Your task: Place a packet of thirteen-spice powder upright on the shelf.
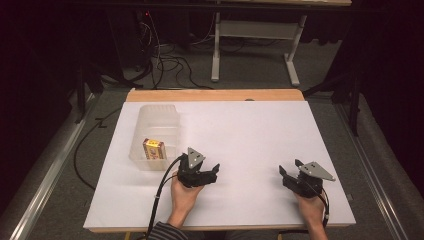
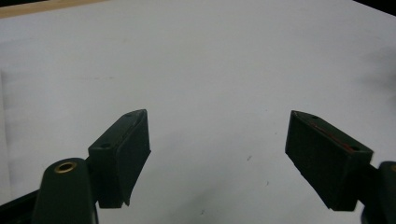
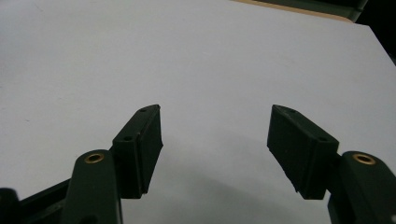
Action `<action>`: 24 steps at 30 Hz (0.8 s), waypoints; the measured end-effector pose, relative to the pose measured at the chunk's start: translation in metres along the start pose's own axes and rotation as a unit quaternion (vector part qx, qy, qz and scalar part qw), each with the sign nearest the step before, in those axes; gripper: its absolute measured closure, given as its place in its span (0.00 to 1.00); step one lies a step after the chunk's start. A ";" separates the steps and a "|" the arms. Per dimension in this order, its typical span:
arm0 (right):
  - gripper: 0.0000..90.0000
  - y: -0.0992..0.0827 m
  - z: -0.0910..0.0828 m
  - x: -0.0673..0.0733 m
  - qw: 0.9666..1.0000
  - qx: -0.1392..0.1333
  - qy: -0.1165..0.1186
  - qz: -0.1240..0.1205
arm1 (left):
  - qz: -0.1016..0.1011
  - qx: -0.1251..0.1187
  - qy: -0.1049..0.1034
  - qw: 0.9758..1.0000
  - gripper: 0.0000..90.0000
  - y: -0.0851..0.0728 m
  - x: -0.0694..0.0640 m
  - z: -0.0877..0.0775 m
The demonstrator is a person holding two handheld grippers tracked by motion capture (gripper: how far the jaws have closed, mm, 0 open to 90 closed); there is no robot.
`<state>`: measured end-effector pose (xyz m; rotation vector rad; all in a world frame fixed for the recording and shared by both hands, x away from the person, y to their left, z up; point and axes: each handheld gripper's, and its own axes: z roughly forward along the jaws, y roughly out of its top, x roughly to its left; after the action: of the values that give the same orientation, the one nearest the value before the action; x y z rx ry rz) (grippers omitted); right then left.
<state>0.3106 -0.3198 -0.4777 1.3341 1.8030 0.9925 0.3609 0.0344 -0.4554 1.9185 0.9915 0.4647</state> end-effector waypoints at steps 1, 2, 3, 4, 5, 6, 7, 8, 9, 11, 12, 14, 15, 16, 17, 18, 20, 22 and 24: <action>0.40 0.000 0.000 0.000 1.000 0.000 0.000 0.000 | 0.000 0.000 0.000 1.000 0.25 0.000 0.000 0.001; 0.40 0.000 0.000 0.000 1.000 0.000 0.000 -0.001 | 0.002 0.000 0.000 1.000 0.25 0.000 0.000 0.002; 0.40 0.000 0.000 0.000 1.000 0.000 0.000 -0.001 | 0.002 0.000 0.000 1.000 0.25 0.000 0.000 0.002; 0.40 0.000 0.000 0.000 1.000 0.000 0.000 -0.001 | 0.002 0.001 0.000 1.000 0.25 -0.001 0.000 0.003; 0.40 0.000 0.000 0.000 1.000 -0.001 0.000 -0.001 | 0.002 0.001 0.000 1.000 0.25 -0.001 -0.001 0.004; 0.40 0.000 0.000 0.000 1.000 -0.001 0.000 -0.001 | 0.002 0.001 0.001 1.000 0.25 -0.001 -0.001 0.004; 0.40 0.000 0.000 0.000 1.000 -0.001 0.000 -0.001 | 0.001 0.001 0.002 1.000 0.25 -0.001 -0.001 0.005; 0.40 0.000 0.000 0.000 1.000 -0.001 0.000 -0.001 | 0.003 0.002 0.004 1.000 0.25 -0.001 -0.001 0.006; 0.40 0.000 0.000 0.000 1.000 -0.001 0.000 -0.001 | 0.002 0.000 0.006 1.000 0.25 -0.001 -0.001 0.006; 0.40 0.000 0.000 0.000 1.000 -0.002 0.000 -0.001 | 0.003 0.001 0.010 1.000 0.25 -0.002 0.000 0.007; 0.40 0.000 0.000 0.000 1.000 -0.002 0.000 -0.001 | 0.003 0.001 0.011 1.000 0.25 -0.002 0.000 0.007; 0.40 0.000 0.000 0.000 1.000 -0.002 0.000 -0.001 | 0.005 0.000 0.014 1.000 0.24 -0.002 0.000 0.008; 0.40 0.000 0.000 0.000 1.000 -0.002 0.000 -0.002 | 0.004 -0.001 0.015 1.000 0.24 -0.002 -0.001 0.009; 0.40 0.000 0.000 0.000 1.000 -0.001 0.000 -0.001 | 0.003 -0.002 0.016 1.000 0.24 -0.002 -0.001 0.010; 0.40 0.000 0.000 0.000 1.000 -0.002 0.000 -0.001 | 0.004 -0.001 0.018 1.000 0.24 -0.002 0.000 0.010; 0.40 0.000 0.000 0.000 1.000 -0.002 0.000 -0.001 | 0.004 -0.001 0.018 1.000 0.24 -0.002 0.000 0.010; 0.40 0.000 0.000 0.000 1.000 -0.002 0.000 -0.001 | 0.003 0.000 0.020 1.000 0.24 -0.003 0.000 0.012; 0.40 0.000 0.000 0.000 1.000 -0.002 0.000 -0.002 | 0.002 -0.001 0.022 1.000 0.24 -0.004 0.001 0.013; 0.40 0.000 0.000 0.000 1.000 -0.002 0.000 -0.001 | -0.003 -0.006 0.023 1.000 0.24 -0.005 0.002 0.014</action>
<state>0.3106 -0.3201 -0.4777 1.3293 1.8019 0.9929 0.3686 0.0300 -0.4671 1.9004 1.0226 0.5121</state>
